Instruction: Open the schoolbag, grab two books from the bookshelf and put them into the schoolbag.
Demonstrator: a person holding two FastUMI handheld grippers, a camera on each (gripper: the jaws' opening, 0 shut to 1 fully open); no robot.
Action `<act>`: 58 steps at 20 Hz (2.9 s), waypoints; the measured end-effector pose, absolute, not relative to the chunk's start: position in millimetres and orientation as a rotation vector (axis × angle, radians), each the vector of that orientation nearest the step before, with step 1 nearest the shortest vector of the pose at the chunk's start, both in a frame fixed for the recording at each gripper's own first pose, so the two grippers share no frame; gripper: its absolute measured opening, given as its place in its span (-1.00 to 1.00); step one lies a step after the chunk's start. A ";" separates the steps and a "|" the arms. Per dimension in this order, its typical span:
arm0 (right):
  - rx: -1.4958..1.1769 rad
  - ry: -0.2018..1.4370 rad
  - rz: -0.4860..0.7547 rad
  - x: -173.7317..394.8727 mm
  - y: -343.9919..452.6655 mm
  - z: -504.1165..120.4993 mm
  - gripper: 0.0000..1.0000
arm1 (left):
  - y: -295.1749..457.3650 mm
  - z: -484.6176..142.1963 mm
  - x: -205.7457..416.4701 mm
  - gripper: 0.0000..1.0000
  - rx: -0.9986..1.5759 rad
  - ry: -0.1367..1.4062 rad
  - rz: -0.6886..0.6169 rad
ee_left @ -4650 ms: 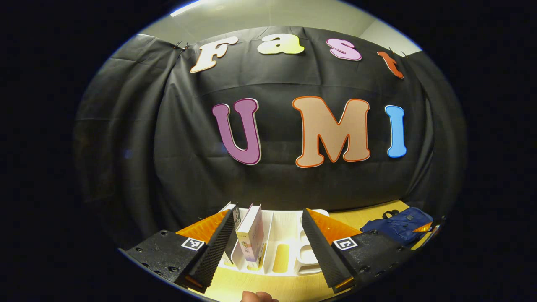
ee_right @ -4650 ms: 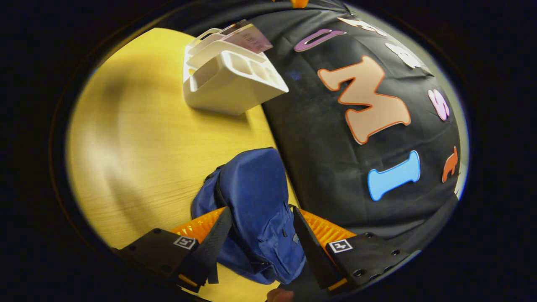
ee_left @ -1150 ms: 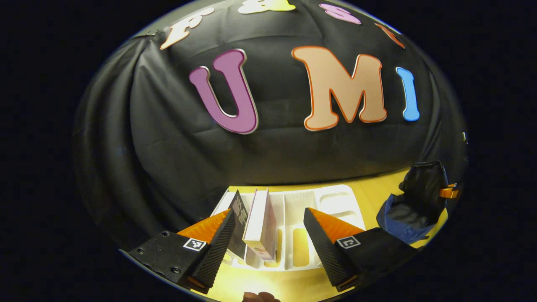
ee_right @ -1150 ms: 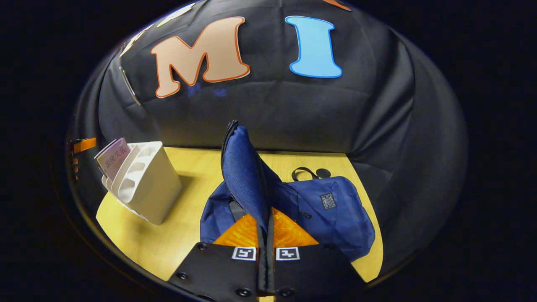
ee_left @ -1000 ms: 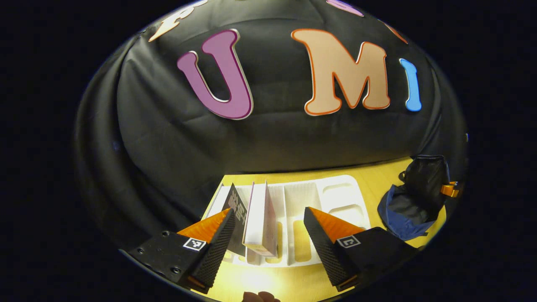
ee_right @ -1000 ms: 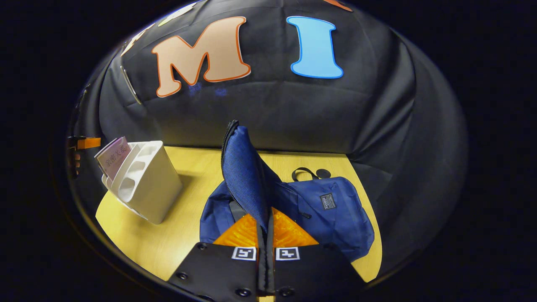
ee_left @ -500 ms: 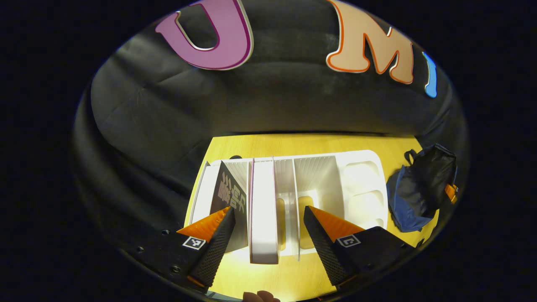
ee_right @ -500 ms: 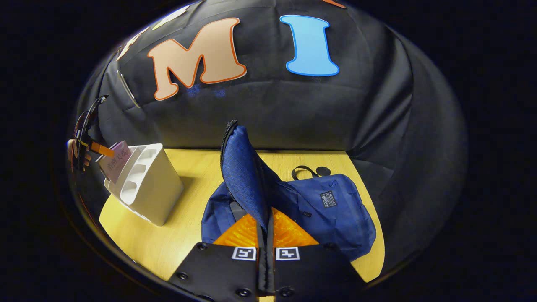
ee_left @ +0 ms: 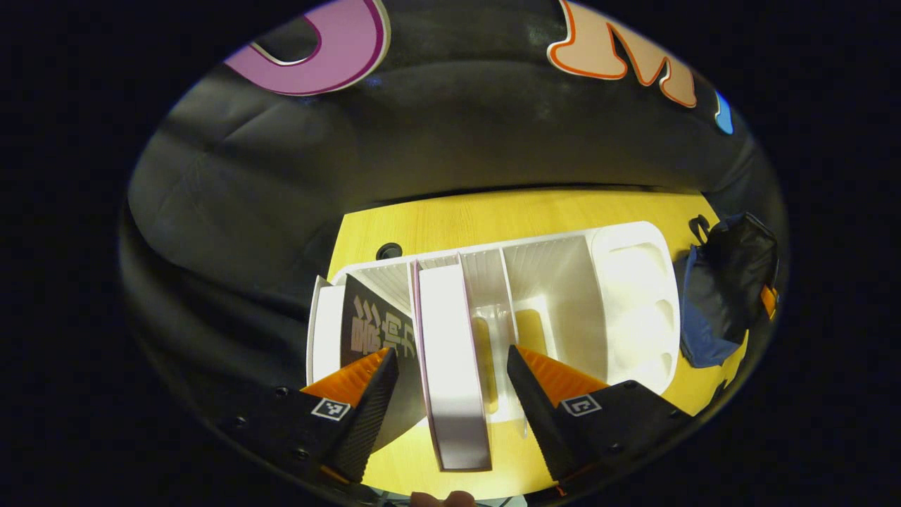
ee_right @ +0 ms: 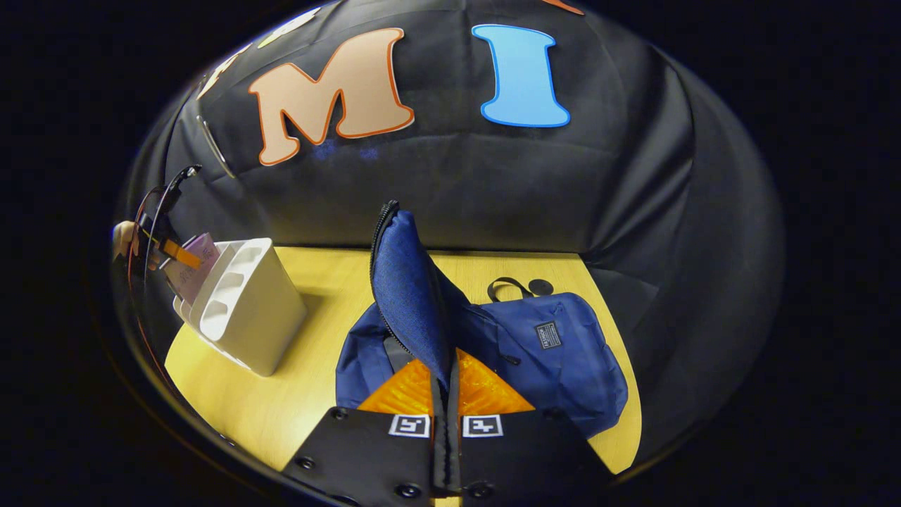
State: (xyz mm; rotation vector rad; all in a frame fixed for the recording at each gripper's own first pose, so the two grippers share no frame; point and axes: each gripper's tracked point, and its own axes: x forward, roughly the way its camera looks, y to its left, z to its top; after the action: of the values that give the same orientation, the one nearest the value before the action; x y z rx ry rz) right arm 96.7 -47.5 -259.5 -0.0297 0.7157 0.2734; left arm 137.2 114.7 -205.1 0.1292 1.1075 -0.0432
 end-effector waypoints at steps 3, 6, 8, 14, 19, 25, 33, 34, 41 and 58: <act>-0.030 0.714 0.273 96.8 -47.7 -259.6 -0.94 | 110.9 -211.8 139.3 0.81 0.140 1.147 -0.063; -0.018 0.714 0.265 97.2 -48.1 -259.7 -0.94 | 107.6 -223.6 129.8 0.65 0.126 1.229 -0.071; -0.013 0.713 0.262 97.2 -48.3 -259.3 -0.94 | 110.5 -231.3 124.7 0.42 0.127 1.283 -0.046; -0.011 0.713 0.253 98.0 -48.2 -259.6 -0.93 | 98.0 -236.6 118.5 -0.24 0.072 1.342 -0.068; -0.016 0.714 0.249 98.6 -48.3 -259.2 -0.94 | 99.8 -233.1 115.4 -0.26 0.066 1.349 -0.064; -0.015 0.717 0.248 99.0 -48.5 -259.5 -0.94 | 101.6 -210.1 116.5 -0.28 0.031 1.287 -0.117; -0.004 0.719 0.251 98.6 -48.6 -261.6 -0.93 | 125.0 -154.0 109.3 -0.27 -0.025 1.182 -0.113; -0.002 0.720 0.253 98.8 -48.6 -261.5 -0.94 | 128.1 -147.0 108.3 -0.31 -0.024 1.168 -0.112; -0.008 0.721 0.264 100.0 -48.1 -260.4 -0.94 | 119.3 -81.1 96.3 -0.34 -0.251 1.066 -0.155; 0.014 0.704 0.257 99.9 -51.8 -255.3 -0.94 | -17.5 -50.4 92.5 -0.30 -0.914 0.899 -0.332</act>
State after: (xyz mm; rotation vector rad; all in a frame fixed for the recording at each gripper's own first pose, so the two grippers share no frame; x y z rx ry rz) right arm 99.9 -51.8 -255.3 0.0141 0.7037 0.2566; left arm 92.5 -17.5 -50.4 -0.9142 0.8993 -0.3321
